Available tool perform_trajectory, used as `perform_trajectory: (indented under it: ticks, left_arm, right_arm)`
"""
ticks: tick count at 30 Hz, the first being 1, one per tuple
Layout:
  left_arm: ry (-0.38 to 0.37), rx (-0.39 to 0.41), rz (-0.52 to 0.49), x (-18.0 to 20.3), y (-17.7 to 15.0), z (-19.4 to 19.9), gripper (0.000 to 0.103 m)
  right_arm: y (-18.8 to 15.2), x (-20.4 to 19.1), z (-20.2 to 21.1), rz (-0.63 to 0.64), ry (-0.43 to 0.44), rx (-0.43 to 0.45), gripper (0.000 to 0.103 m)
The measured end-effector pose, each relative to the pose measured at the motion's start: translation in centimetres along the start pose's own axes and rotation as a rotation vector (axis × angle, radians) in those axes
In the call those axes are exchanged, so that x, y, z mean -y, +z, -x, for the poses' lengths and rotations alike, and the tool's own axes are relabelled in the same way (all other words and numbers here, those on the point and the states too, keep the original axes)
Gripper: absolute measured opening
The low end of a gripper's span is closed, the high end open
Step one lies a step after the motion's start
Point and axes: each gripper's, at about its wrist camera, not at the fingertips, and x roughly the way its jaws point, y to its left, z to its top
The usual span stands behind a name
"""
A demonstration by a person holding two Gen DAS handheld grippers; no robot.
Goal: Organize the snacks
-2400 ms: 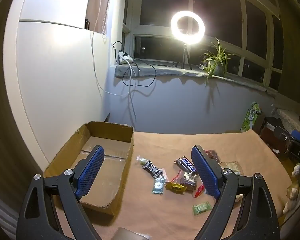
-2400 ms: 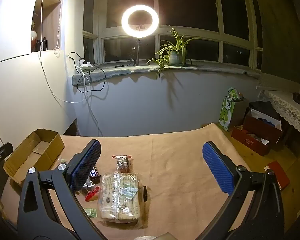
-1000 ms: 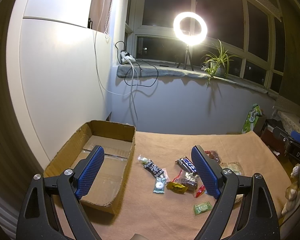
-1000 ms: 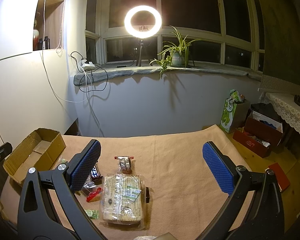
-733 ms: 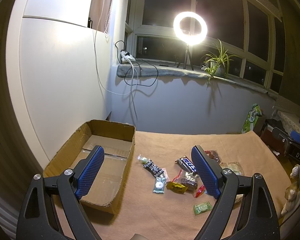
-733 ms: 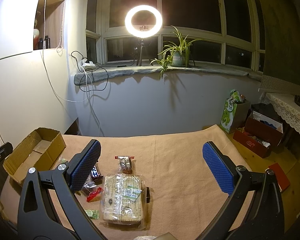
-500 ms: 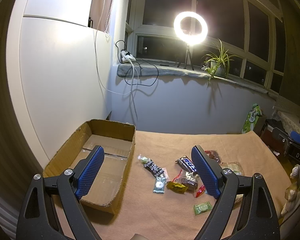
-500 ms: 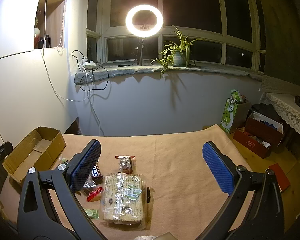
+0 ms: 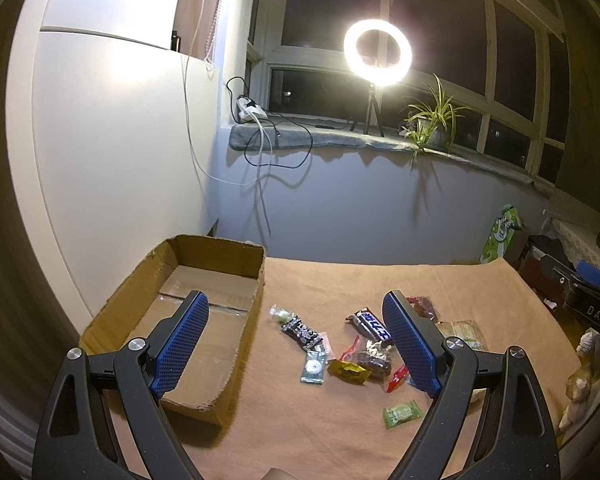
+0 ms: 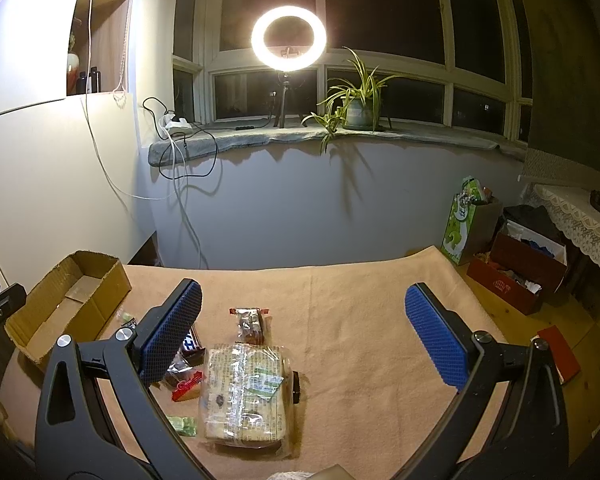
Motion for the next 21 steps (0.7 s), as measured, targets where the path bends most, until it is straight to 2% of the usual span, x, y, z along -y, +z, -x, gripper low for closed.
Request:
perform_trajectory:
  ticks: [16,21]
  left_arm:
    - [-0.048,-0.070,-0.010,1.1,-0.9,-2.0,0.089]
    - [-0.078,-0.107,-0.006,1.5,-1.5,-2.9,0.089]
  right_arm:
    - [-1.0,0.8,-2.1,-0.006,0.008,-0.067,0.103]
    - [-1.2,1.1,-3.4,-0.014,0.031,-0.112,0.103]
